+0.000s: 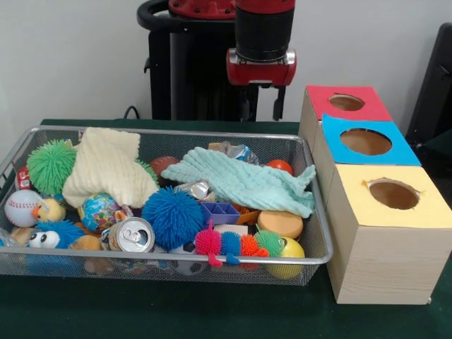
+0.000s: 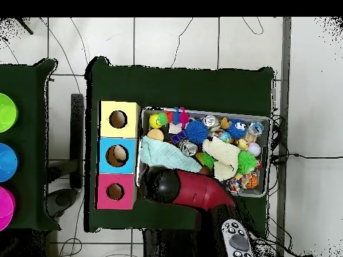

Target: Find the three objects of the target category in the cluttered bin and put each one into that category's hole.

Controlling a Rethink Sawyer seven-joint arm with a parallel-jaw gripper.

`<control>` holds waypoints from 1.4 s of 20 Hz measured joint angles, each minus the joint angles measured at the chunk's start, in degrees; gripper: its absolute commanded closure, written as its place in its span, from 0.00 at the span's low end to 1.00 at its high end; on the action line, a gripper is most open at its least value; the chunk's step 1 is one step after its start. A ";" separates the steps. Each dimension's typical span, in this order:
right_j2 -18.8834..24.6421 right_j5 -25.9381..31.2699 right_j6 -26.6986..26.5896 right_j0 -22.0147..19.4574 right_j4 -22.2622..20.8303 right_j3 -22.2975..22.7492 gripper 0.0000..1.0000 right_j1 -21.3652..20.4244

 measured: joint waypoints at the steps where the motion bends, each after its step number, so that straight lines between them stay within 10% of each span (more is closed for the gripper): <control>1: 0.01 -0.58 0.00 -0.71 -0.01 -0.44 0.00 0.40; 14: 0.22 -12.92 0.00 -9.39 0.01 -2.36 0.00 8.02; 28: 0.69 -17.75 0.00 -6.80 0.04 -2.39 0.00 13.69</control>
